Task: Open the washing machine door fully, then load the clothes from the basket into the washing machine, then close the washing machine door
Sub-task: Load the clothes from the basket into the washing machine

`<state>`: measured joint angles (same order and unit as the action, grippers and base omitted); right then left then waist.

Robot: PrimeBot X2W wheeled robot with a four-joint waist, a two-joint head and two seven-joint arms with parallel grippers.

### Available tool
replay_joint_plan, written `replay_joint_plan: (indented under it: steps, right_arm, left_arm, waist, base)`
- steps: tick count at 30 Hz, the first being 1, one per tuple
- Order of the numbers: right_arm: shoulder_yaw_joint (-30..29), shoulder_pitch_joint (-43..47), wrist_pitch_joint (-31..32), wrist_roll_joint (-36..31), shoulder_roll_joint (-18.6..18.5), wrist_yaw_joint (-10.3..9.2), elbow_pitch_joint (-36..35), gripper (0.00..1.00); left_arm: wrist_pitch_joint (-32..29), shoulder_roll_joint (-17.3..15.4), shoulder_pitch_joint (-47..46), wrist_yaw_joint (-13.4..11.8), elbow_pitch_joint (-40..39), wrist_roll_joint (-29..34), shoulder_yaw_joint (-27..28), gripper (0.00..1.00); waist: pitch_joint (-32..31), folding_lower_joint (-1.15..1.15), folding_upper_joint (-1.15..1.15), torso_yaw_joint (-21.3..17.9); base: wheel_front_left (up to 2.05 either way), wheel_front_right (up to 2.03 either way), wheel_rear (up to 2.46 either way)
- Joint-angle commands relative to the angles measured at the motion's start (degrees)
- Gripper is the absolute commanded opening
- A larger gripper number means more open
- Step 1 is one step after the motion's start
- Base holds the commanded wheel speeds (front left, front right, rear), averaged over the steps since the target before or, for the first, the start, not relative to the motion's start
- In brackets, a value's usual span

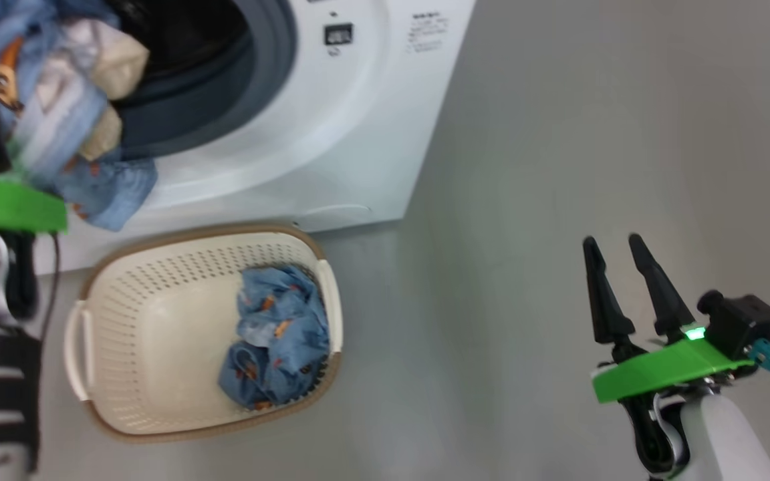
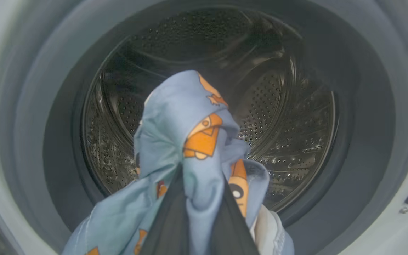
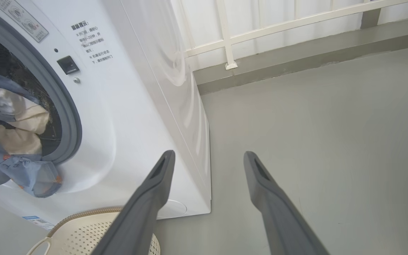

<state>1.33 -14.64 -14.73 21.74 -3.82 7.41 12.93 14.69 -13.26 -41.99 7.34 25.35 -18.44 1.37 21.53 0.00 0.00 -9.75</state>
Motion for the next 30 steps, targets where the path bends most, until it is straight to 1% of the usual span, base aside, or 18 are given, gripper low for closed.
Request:
replay_joint_plan:
  steps: [1,5,9,13,18,22,25,27,30]
  right_arm:
    - [1.6,-0.9,-0.3,-0.2,0.1,0.08,-1.4,1.00]
    - [2.5,-1.9,-0.3,0.1,0.6,0.08,-1.5,1.00]
    - [3.2,-2.4,-0.3,0.4,0.8,0.08,-1.2,1.00]
    - [4.0,-3.0,-0.3,0.8,0.9,0.08,-1.3,1.00]
    - [5.4,-3.6,-0.3,2.2,0.9,0.08,-1.6,1.00]
    - [6.3,-3.9,-0.3,2.9,0.9,0.08,-1.7,1.00]
    - [6.6,-4.0,-0.3,3.1,0.9,0.08,-1.8,1.00]
    - [6.8,-4.2,-0.3,3.3,0.9,0.08,-2.0,1.00]
    - [7.1,-4.5,-0.3,3.6,0.9,0.08,-2.2,1.00]
  left_arm:
    - [0.3,-3.1,-2.6,0.1,0.0,-0.1,1.2,0.00]
    - [0.3,-4.0,-8.3,0.1,8.4,-1.6,1.0,0.00]
    - [0.3,-5.6,-13.9,0.1,16.8,-2.1,-1.4,0.00]
    - [0.3,-7.6,-19.1,0.1,22.8,-2.3,-2.3,0.00]
    - [0.3,-9.9,-24.3,0.1,28.2,-2.8,-3.0,0.00]
    - [0.3,-10.8,-26.7,0.1,30.1,-1.6,-3.7,0.00]
    - [0.3,-11.2,-28.0,0.1,29.7,-1.0,-3.7,0.00]
    - [0.3,-11.3,-29.3,0.1,28.0,-0.7,-3.0,0.00]
    - [0.3,-11.8,-30.9,0.1,22.8,0.2,-0.9,0.00]
  waist:
    - [3.4,0.00,0.00,-3.5]
    - [4.9,0.00,0.00,-5.4]
    - [6.3,0.00,0.00,-7.1]
    - [7.5,0.00,0.00,-8.8]
    - [8.7,0.00,0.00,-10.8]
    - [9.2,0.00,0.00,-12.0]
    - [9.6,0.00,0.00,-12.5]
    - [10.0,0.00,0.00,-12.8]
    - [10.9,0.00,0.00,-13.0]
  base:
    - [0.00,0.00,0.00]
    - [0.00,0.00,0.00]
    - [0.00,0.00,0.00]
    - [0.00,0.00,0.00]
    - [0.00,0.00,0.00]
    - [0.00,0.00,0.00]
    - [0.00,0.00,0.00]
    - [0.00,0.00,0.00]
    - [0.00,0.00,0.00]
